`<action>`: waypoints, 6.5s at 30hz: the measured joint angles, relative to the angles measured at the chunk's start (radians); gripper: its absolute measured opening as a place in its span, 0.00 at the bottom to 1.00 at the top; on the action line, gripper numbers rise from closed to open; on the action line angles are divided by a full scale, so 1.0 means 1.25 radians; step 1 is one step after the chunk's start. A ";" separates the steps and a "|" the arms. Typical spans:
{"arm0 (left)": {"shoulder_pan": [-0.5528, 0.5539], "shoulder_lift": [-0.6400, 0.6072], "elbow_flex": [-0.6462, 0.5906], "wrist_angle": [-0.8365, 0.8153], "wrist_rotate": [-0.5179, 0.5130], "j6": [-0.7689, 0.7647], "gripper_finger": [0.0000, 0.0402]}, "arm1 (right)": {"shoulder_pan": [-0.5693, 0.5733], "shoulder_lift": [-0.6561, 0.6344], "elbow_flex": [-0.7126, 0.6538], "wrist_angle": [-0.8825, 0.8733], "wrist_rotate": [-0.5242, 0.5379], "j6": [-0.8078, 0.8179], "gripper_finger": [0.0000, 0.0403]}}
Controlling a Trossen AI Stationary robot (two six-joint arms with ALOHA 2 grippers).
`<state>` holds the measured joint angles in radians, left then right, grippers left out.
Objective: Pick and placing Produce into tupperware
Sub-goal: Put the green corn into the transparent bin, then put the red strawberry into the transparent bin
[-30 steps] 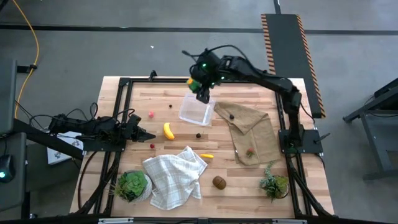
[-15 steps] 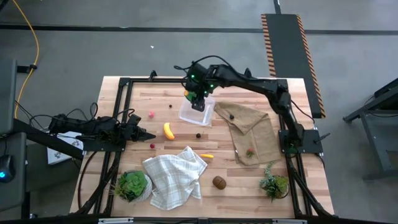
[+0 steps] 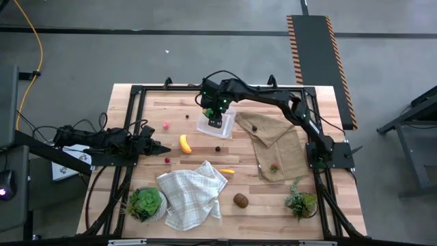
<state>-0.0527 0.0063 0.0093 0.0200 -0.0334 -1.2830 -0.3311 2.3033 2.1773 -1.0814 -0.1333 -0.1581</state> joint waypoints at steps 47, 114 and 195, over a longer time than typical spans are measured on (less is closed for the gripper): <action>0.000 0.000 0.000 -0.005 0.024 0.000 0.00 | -0.020 0.091 0.000 -0.026 0.008 0.019 0.48; 0.000 0.000 0.000 -0.006 0.035 0.000 0.00 | -0.019 0.058 0.124 -0.058 -0.002 0.054 0.62; 0.000 0.001 0.000 0.001 -0.010 0.003 0.00 | 0.010 -0.831 -0.347 0.016 0.028 0.174 0.62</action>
<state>-0.0526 0.0071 0.0096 0.0216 -0.0455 -1.2793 -0.3188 1.2645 1.7440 -1.0609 -0.0983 0.0592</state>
